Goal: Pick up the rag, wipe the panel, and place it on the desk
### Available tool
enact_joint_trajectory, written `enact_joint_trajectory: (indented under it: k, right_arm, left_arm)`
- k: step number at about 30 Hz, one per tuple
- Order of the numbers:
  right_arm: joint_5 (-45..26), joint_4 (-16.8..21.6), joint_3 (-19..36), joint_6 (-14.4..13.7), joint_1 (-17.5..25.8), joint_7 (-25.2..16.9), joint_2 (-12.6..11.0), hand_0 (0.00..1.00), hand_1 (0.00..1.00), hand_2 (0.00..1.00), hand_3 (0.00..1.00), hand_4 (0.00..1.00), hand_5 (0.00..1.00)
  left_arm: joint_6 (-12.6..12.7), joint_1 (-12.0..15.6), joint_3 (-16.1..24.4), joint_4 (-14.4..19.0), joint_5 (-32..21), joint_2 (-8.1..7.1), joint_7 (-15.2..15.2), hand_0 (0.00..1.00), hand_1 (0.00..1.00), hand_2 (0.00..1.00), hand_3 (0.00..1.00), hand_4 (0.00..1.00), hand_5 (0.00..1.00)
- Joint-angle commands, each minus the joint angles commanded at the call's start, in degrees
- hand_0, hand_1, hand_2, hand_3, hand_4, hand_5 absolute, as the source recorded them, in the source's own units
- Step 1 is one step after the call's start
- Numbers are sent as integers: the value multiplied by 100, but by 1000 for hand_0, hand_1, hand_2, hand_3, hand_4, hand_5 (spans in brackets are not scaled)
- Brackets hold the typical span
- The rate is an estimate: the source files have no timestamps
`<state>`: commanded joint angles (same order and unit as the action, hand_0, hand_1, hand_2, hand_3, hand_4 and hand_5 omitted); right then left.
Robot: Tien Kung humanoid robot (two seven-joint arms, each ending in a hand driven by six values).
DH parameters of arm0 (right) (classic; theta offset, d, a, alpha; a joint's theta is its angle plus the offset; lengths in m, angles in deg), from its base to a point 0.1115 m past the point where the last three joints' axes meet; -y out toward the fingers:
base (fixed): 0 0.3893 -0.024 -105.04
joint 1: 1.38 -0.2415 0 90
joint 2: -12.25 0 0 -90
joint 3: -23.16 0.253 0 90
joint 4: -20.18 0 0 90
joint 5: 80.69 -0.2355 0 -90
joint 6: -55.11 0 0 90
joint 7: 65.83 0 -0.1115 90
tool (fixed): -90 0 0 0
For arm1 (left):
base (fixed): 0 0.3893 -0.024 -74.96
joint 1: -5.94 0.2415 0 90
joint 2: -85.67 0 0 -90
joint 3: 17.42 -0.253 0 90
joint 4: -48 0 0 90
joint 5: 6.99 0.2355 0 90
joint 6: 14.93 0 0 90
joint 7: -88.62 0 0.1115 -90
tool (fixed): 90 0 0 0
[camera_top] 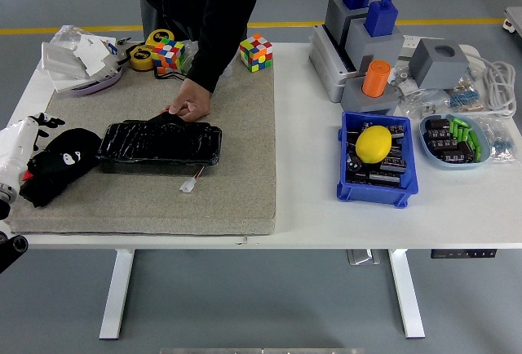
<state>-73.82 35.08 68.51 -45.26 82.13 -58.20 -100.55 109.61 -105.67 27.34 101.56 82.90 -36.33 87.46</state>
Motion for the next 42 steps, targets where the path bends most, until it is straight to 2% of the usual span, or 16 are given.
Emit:
enact_joint_trajectory:
  k: [12,35,36,41,42]
  right_arm:
    - [125,58,99,0,18,-2,-9,748,688,699,612,981,583]
    - [211,64,276,-14,24,4,-19,748,688,699,613,985,585]
    - [216,64,281,-15,22,4,-19,748,688,699,612,984,585]
    - [261,73,372,-25,16,-14,-13,748,688,699,612,984,585]
    - [269,72,378,-20,16,-10,-12,748,688,699,613,985,583]
  left_arm:
    - [14,-76,-198,-397,-316,95,107,389,615,712,697,949,396]
    - [67,-159,-298,-488,-382,258,106,373,581,697,666,935,336]
    - [73,-161,-301,-482,-373,260,104,330,459,600,636,903,273]
    - [177,-142,-252,-474,-358,289,168,330,459,600,636,903,273]
    - [213,-138,-234,-477,-347,293,175,282,403,538,594,824,138]
